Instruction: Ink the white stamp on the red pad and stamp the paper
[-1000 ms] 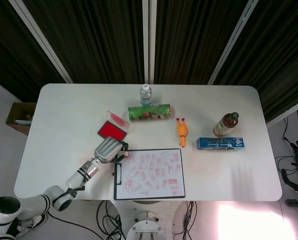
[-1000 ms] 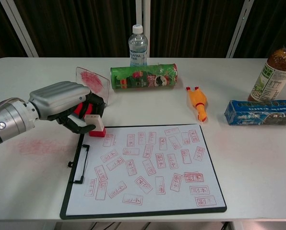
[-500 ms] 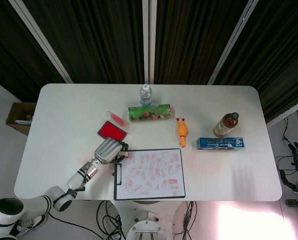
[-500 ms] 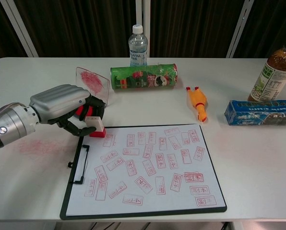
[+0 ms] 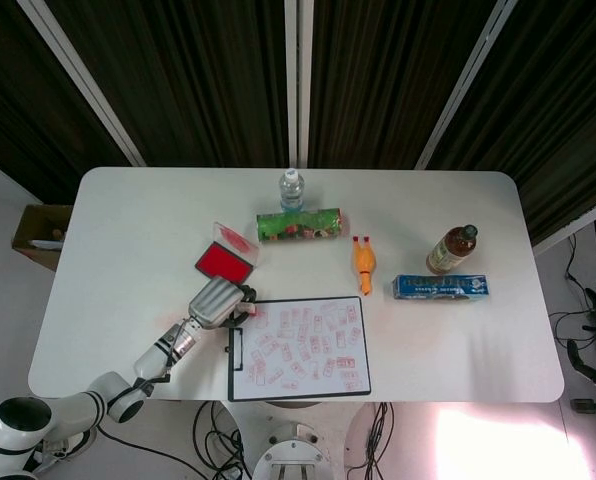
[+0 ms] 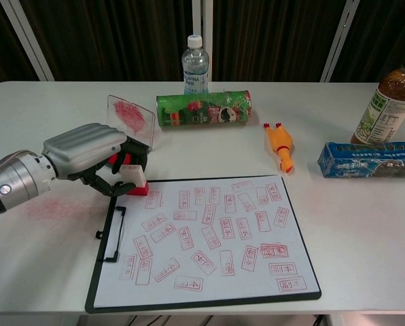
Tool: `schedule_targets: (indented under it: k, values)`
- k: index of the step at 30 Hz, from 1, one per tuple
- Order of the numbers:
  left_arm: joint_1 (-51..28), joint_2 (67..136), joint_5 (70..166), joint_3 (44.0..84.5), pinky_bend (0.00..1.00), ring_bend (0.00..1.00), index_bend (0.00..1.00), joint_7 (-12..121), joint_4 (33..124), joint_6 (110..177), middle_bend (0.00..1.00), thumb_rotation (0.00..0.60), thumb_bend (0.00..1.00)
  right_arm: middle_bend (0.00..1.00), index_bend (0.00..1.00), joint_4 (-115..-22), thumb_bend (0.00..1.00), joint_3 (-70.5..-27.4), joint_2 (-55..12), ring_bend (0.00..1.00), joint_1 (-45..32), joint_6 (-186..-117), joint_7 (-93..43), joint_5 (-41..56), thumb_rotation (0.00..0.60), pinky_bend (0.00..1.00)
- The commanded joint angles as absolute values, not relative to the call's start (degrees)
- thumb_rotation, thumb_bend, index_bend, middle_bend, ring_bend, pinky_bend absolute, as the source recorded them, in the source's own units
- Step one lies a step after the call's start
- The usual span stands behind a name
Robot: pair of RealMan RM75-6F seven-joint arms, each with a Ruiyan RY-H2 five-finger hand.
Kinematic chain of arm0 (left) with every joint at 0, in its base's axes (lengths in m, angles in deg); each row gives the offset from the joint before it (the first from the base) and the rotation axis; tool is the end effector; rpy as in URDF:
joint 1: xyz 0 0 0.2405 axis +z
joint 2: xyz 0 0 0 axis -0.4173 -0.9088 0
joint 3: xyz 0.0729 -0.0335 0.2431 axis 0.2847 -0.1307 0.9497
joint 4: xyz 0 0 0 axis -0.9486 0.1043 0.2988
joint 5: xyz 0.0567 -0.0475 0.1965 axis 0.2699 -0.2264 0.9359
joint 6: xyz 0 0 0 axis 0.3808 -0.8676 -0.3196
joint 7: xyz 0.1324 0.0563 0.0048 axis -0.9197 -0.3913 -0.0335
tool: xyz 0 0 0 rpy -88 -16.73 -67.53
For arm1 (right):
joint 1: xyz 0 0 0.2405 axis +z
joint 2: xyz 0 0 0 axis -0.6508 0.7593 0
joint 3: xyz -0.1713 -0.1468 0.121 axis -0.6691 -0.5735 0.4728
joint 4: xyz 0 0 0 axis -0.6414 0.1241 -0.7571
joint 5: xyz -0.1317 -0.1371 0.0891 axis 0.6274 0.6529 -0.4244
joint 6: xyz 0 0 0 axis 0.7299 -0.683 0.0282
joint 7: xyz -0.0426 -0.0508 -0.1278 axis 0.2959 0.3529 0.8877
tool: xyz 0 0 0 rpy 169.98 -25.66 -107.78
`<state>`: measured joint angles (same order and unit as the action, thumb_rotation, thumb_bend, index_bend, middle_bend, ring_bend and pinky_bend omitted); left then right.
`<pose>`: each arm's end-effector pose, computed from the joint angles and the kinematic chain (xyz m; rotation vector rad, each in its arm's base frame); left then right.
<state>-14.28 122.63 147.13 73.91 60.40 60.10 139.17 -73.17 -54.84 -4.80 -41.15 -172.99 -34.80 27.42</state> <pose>-0.1958 0.3114 -0.0889 -2.0945 -0.8394 -1.0102 -0.3729 -0.1546 0.1804 1.2270 -0.9533 0.8392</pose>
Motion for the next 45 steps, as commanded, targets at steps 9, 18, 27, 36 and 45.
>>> schedule_targets:
  k: [9,18,27,36,45]
  values:
    - [-14.67,114.41,147.76,70.45,0.71,0.6,0.74,57.06,71.41,144.44,0.74,0.6,0.46,0.0,0.0,-73.37,0.34,-54.64,-4.64,0.0,-41.17,-173.52,-35.41,27.84,0.6,0.0]
    - [-9.37,103.17,146.46,71.06,0.71,0.6,0.74,55.0,84.5,150.26,0.74,0.6,0.45,0.0,0.0,-73.72,0.34,-54.62,-4.83,0.0,-39.88,-172.21,-34.75,28.59,0.6,0.0]
    - [-1.46,101.13,147.33,76.34,0.71,0.6,0.74,59.52,81.49,155.72,0.74,0.6,0.45,0.0,0.0,-76.13,0.34,-54.62,-4.59,0.0,-38.78,-172.26,-32.34,29.92,0.6,0.0]
    - [3.05,107.98,149.02,78.74,0.71,0.6,0.73,65.31,68.84,157.87,0.74,0.6,0.45,0.0,0.0,-78.79,0.34,-54.85,-3.71,0.0,-39.32,-173.77,-30.13,30.31,0.6,0.0]
    - [4.84,113.91,149.52,79.17,0.71,0.59,0.72,70.31,58.88,157.07,0.73,0.6,0.44,0.0,0.0,-79.59,0.34,-55.28,-2.84,0.0,-40.28,-174.62,-29.01,29.91,0.6,0.0]
